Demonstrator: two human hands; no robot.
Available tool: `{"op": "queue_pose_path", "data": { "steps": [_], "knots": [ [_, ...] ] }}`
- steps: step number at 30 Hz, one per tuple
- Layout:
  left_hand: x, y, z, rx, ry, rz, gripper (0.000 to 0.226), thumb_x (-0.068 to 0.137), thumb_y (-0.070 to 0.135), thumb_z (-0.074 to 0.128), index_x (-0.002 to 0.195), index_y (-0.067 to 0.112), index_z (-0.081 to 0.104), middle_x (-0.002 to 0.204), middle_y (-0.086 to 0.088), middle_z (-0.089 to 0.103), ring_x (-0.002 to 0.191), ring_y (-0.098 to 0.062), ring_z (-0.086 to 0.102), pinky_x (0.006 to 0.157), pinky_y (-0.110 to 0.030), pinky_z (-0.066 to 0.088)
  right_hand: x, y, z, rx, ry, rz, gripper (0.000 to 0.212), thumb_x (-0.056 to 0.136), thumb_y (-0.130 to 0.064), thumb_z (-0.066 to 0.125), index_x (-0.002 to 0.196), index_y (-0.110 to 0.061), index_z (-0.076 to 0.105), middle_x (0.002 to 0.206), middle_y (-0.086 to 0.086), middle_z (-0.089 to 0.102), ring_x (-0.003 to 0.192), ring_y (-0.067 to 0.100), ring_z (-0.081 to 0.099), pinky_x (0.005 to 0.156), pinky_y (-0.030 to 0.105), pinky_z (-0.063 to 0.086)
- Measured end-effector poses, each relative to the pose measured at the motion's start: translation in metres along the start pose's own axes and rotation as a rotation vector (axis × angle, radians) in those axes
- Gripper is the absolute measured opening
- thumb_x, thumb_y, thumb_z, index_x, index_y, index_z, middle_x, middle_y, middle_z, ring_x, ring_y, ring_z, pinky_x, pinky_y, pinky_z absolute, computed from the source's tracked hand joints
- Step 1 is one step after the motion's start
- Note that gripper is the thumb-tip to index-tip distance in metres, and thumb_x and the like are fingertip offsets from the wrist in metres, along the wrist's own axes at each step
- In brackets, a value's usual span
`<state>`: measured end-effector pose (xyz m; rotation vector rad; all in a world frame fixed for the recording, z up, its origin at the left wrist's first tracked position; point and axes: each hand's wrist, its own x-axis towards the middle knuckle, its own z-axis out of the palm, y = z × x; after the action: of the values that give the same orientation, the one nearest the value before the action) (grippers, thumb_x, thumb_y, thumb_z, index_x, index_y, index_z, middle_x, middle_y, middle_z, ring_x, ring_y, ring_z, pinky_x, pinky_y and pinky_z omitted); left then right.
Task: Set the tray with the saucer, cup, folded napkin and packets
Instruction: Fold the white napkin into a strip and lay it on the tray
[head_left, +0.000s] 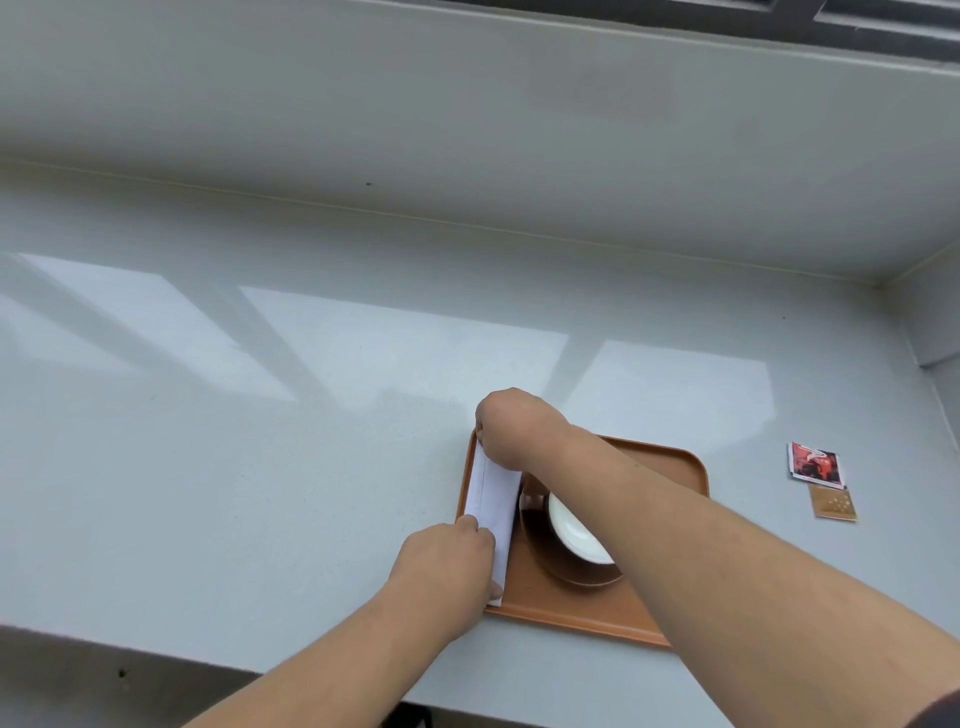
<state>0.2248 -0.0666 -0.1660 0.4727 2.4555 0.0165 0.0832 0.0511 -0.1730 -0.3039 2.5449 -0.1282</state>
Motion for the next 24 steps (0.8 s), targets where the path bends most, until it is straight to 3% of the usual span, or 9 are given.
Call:
{"op": "queue_pose_path", "data": {
  "steps": [6,11,17,21,24],
  "knots": [
    [0.002,0.003,0.001,-0.012,-0.018,-0.018,0.039,0.098,0.045,0.061,0.122,0.014,0.057,0.115,-0.007,0.056,0.095,-0.03,0.065,0.066,-0.038,0.041,-0.001,0.0,0.002,0.013,0.005,-0.004,0.029,0.091,-0.004,0.048,0.065,-0.015,0.044,0.066,0.0,0.047,0.057,0.019,0.04,0.048,0.027,0.031],
    [0.005,0.003,-0.002,0.004,-0.021,-0.012,0.034,0.097,0.041,0.062,0.117,0.014,0.059,0.106,-0.007,0.055,0.077,-0.024,0.051,0.065,-0.037,0.041,-0.002,-0.004,0.002,0.032,-0.007,0.023,0.028,0.087,0.0,0.048,0.064,-0.014,0.043,0.066,0.0,0.046,0.055,0.018,0.039,0.048,0.026,0.032],
    [0.008,0.0,-0.001,-0.018,-0.009,-0.004,0.03,0.093,0.039,0.063,0.111,0.015,0.06,0.095,-0.002,0.045,0.075,-0.024,0.049,0.064,-0.037,0.039,-0.01,-0.005,0.001,0.033,0.008,0.011,0.027,0.089,-0.001,0.047,0.066,-0.015,0.045,0.069,0.0,0.048,0.064,0.021,0.047,0.054,0.029,0.038],
    [0.009,-0.007,-0.001,-0.053,-0.01,0.024,0.029,0.09,0.049,0.063,0.099,0.023,0.055,0.093,0.002,0.045,0.077,-0.023,0.049,0.064,-0.035,0.038,-0.025,-0.006,0.003,0.026,0.016,-0.047,0.014,0.093,-0.004,0.045,0.092,-0.013,0.056,0.091,0.005,0.057,0.082,0.024,0.052,0.068,0.034,0.043],
    [0.011,-0.016,-0.007,-0.102,0.018,0.027,0.027,0.09,0.056,0.056,0.088,0.029,0.051,0.089,0.006,0.054,0.08,-0.021,0.057,0.061,-0.032,0.038,-0.038,0.0,0.003,0.049,0.01,-0.099,0.029,0.095,-0.008,0.044,0.117,-0.011,0.062,0.113,0.008,0.064,0.092,0.026,0.056,0.075,0.036,0.046]
  ]
}}
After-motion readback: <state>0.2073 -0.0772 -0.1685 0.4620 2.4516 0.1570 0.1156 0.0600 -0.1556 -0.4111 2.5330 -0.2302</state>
